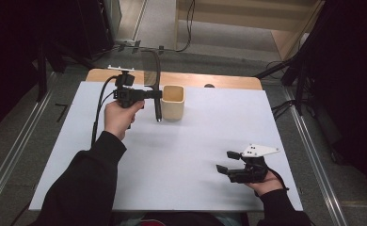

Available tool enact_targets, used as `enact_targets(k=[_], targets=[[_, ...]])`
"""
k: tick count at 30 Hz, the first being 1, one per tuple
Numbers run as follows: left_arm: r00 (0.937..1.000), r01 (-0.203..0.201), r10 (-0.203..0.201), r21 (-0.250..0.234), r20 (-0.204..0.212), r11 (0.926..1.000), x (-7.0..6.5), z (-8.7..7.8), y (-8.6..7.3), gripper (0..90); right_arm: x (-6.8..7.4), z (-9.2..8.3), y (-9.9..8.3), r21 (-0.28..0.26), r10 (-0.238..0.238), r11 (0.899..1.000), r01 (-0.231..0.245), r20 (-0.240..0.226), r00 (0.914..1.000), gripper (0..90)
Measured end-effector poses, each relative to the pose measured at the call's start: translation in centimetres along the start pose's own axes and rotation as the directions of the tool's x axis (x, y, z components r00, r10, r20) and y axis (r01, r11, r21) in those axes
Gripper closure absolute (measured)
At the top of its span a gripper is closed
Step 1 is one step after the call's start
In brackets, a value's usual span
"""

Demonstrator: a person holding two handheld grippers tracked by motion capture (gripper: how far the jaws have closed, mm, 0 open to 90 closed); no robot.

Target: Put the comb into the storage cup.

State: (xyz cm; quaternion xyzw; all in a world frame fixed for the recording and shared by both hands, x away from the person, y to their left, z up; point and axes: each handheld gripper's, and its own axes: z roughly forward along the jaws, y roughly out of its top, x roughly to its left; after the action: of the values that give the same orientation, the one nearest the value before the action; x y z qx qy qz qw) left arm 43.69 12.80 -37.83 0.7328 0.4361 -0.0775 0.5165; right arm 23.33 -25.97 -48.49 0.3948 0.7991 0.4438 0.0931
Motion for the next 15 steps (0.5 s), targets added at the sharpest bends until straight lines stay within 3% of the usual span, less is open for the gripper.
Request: enact_targets(k=[15], targets=[[0.9991,-0.037,0.037,0.003,-0.018,0.9993,-0.7,0.4,2.5,72.7,-0.1,0.0,0.0,-0.004,-0.001,1.0,0.001,0.006,1.0,25.8]])
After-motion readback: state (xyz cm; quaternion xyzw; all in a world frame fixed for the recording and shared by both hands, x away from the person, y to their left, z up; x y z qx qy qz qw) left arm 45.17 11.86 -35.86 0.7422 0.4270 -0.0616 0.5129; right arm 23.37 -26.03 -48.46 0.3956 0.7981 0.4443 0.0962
